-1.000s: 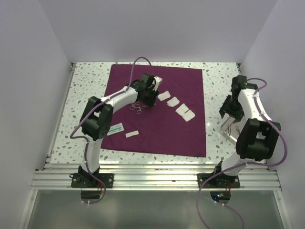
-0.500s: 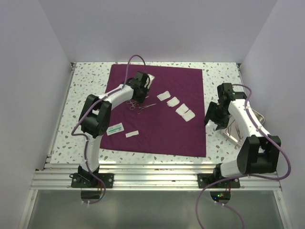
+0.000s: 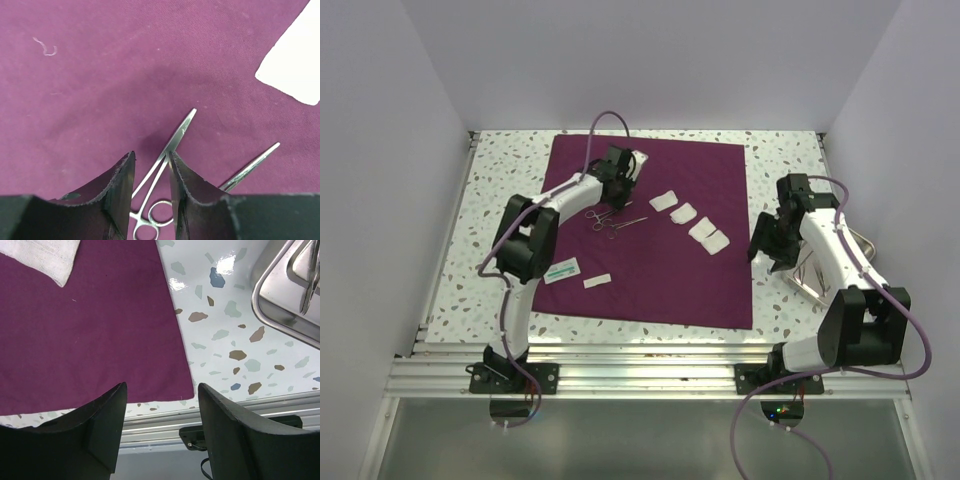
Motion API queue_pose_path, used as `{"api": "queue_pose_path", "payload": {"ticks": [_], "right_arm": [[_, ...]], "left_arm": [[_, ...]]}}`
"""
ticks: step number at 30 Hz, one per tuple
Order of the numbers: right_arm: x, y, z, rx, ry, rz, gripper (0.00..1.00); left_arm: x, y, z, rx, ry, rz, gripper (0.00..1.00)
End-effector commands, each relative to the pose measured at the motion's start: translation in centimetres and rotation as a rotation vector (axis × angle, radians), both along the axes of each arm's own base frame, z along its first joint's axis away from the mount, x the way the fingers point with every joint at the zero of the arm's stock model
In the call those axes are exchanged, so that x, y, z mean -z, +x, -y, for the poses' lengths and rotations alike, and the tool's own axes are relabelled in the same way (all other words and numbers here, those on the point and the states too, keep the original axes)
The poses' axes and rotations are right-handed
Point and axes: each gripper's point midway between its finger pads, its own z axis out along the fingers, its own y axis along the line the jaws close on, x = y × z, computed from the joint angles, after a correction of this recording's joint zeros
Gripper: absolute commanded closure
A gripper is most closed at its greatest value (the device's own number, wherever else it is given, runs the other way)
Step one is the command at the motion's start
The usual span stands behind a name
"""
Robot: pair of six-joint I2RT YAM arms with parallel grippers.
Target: Prepare the surgical pack
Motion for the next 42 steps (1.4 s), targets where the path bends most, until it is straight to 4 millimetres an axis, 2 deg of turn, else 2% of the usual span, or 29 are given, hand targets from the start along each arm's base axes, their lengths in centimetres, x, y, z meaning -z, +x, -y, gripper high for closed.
{"api": "queue_pose_path", "payload": {"ticks": [1,5,13,14,17,19,22,26,31,33,38,42], "right_arm": [[-1.2,0.3,-0.6,-0.030,0.031,0.050,0.37],[-1.0,0.5,-0.9,-0.033,0.041,0.051,0.38],[-0.7,0.9,-1.5,-0.035,0.062,0.053,0.38],[-0.6,1.0,-1.6,-0.038,0.062,0.051,0.38],[-0.5,1.4,-1.9,-0.044,0.066,0.050,0.38],[-0.4,1.8,-2.3,-0.052,0.066,0.051,0.38],[-0.4,2.6,-3.1,-0.069,0.063,0.056,0.38],[-0.3,3.5,-4.7,-0.102,0.068,0.059,0.38],[-0.6,4.7,-7.1,-0.145,0.074,0.075,0.38],[-0.6,5.2,-7.8,-0.153,0.078,0.077,0.38],[-0.6,6.0,-9.6,-0.191,0.086,0.084,0.38],[-0.1,6.6,-12.4,-0.235,0.184,0.104,0.38]], "left_arm": [[-0.7,1.9,0.4,0.026,-0.033,0.037,0.63],[-0.3,1.6,0.8,0.046,-0.052,0.026,0.62],[2.4,1.0,0.4,0.056,-0.051,-0.047,0.61],[2.5,0.8,1.0,0.076,-0.080,-0.064,0.62],[3.7,0.2,0.9,0.088,-0.087,-0.108,0.69],[4.4,0.0,0.8,0.094,-0.084,-0.127,0.81],[4.6,-0.2,0.7,0.088,-0.082,-0.138,0.91],[3.0,0.7,-0.1,0.038,-0.060,-0.092,1.00],[-0.3,1.9,-1.2,-0.057,-0.046,-0.047,1.00],[-1.8,1.9,-1.3,-0.064,-0.046,-0.035,1.00],[-3.2,0.9,-1.0,-0.068,-0.094,-0.048,1.00],[-4.4,0.0,-0.5,-0.054,-0.156,-0.061,1.00]]}}
